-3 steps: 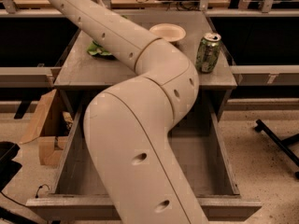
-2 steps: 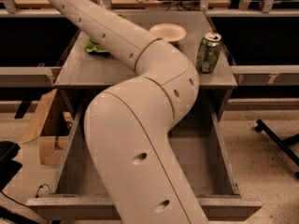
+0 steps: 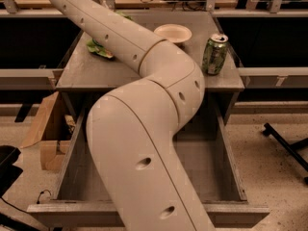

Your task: Place green rice chip bag into top drawer

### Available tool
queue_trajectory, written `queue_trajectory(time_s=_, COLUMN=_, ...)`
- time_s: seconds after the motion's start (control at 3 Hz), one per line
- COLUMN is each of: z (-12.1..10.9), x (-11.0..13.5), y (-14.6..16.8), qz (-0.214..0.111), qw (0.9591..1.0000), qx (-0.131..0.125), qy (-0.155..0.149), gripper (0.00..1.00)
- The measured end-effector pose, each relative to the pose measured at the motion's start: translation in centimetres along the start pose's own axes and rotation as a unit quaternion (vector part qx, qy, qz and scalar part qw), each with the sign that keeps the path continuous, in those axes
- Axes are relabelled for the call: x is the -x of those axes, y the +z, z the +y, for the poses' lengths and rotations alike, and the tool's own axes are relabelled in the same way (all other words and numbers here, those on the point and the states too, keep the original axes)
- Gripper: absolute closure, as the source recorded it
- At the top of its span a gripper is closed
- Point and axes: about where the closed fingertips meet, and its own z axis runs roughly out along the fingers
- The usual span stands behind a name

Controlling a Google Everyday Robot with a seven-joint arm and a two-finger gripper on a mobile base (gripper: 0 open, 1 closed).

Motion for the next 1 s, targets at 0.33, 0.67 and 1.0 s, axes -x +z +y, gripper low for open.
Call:
queue_trajectory(time_s=0.33, z=0.0, x=0.0, y=0.0, qz=0.0, qw=1.0, qx=0.0, qy=0.0, gripper=1.0)
queue_trajectory(time_s=0.67, z=0.0, x=-1.1, y=-1.1, qz=0.006, qw=1.0, qx=-0.004, qy=0.001, gripper=1.0)
queue_trajectory(time_s=1.0, z=1.1, x=-3.2, y=-5.5, qz=0.008, qw=1.0, qx=0.002, qy=-0.004, gripper=1.0)
